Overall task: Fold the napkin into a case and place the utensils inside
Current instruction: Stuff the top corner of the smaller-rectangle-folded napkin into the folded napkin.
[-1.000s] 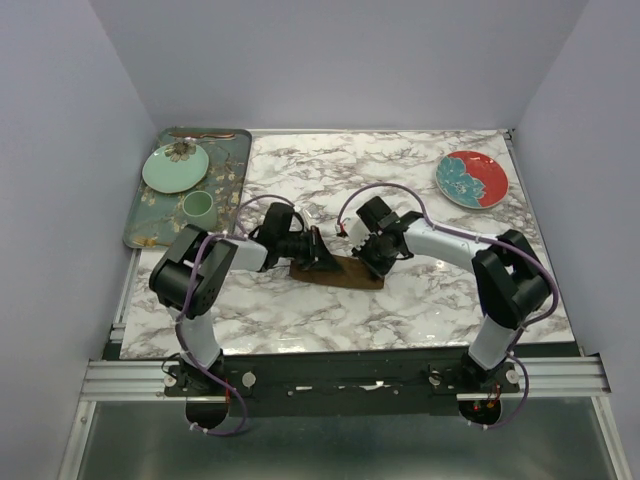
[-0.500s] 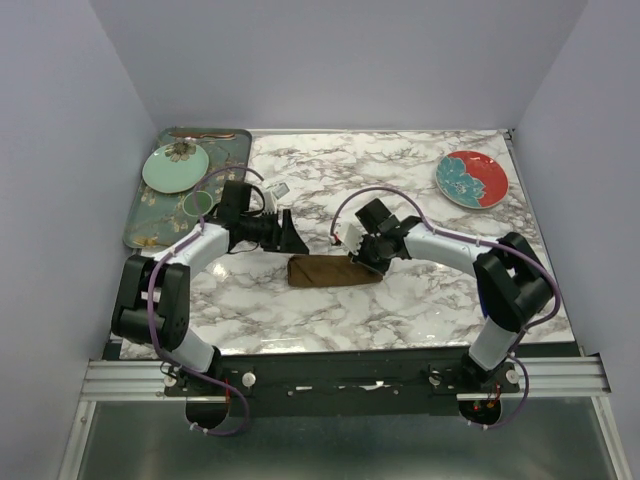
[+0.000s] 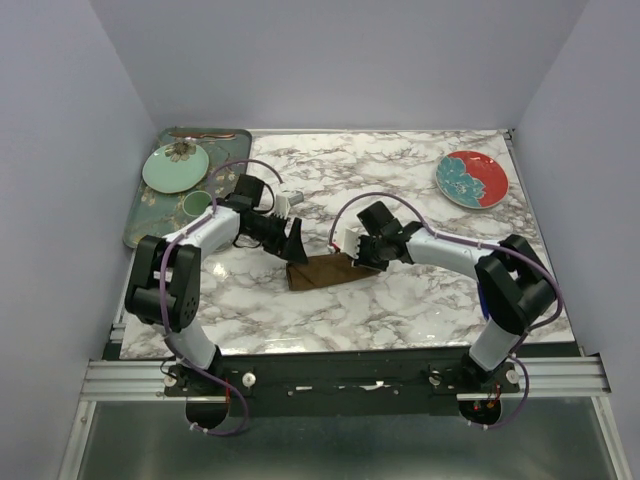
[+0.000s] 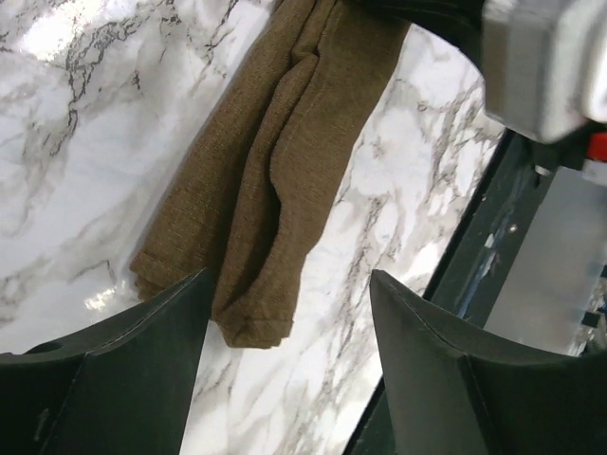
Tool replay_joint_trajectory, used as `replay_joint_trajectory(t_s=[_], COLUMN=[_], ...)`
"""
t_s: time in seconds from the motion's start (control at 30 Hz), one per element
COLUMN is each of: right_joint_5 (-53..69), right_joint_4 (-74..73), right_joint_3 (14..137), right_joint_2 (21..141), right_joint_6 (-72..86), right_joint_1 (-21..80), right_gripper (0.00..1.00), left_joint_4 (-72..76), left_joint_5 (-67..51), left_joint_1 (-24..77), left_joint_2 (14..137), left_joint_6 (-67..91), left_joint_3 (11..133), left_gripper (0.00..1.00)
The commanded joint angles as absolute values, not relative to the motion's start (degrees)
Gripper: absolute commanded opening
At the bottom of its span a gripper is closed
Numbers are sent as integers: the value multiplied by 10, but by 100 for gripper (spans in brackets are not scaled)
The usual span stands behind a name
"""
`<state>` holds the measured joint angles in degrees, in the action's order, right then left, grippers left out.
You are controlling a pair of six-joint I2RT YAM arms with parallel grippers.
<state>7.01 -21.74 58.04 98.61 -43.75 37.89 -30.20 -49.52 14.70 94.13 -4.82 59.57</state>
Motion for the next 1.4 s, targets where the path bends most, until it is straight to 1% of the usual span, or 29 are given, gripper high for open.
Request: replay_joint_trajectory(t_s=[0.0, 0.2, 0.47, 0.63, 0.83, 0.97, 1.0, 1.07, 1.1, 1.17, 1.2, 1.23, 1.27, 1.3, 1.37], right_joint_5=[75, 74, 39, 20, 18, 17, 17, 22, 25, 20, 16, 16, 15, 5, -16], right_joint_4=[-237, -218, -192, -185, -186, -194, -196, -203, -205, -206, -207, -207, -207, -207, -224], right_joint_3=[532, 534, 540, 536, 541, 543, 545, 546, 544, 543, 544, 544, 545, 547, 570], right_joint_2=[1011, 1020, 1034, 1038, 1028, 1029, 1027, 1024, 1023, 1017, 1014, 1009, 1006, 1004, 998], right_joint_6=[-478, -471, -481, -490, -490, -487, -483, -471, -466, -448, -442, -433, -428, -421, -375], right_joint_1=[380, 382, 392, 395, 395, 398, 399, 399, 400, 400, 400, 400, 400, 401, 396], right_gripper=[1, 1, 1, 1, 1, 1, 1, 1, 1, 1, 1, 1, 2, 3, 10], left_joint_4=[-359, -374, -377, -409, -410, -427, -431, -443, -446, -455, -461, -469, -470, -471, -474], left_joint_5=[-456, -463, -458, -487, -503, -513, -517, -519, -519, -520, -519, -518, -509, -505, -506], left_joint_1=[166, 197, 202, 207, 212, 212, 213, 214, 214, 214, 214, 214, 214, 214, 214], left_joint_2=[990, 1061, 1145, 1174, 1193, 1214, 1218, 1226, 1230, 1234, 1235, 1234, 1234, 1236, 1244], left_joint_6=[-113, -137, -165, -190, -189, -196, -199, -207, -207, -207, -216, -219, -221, -221, -215], left_joint_3=[646, 709, 779, 786, 794, 815, 817, 824, 825, 827, 829, 827, 825, 825, 830], left_gripper=[79, 80, 78, 74, 70, 59, 54, 49, 42, 35, 28, 24, 22, 17, 11])
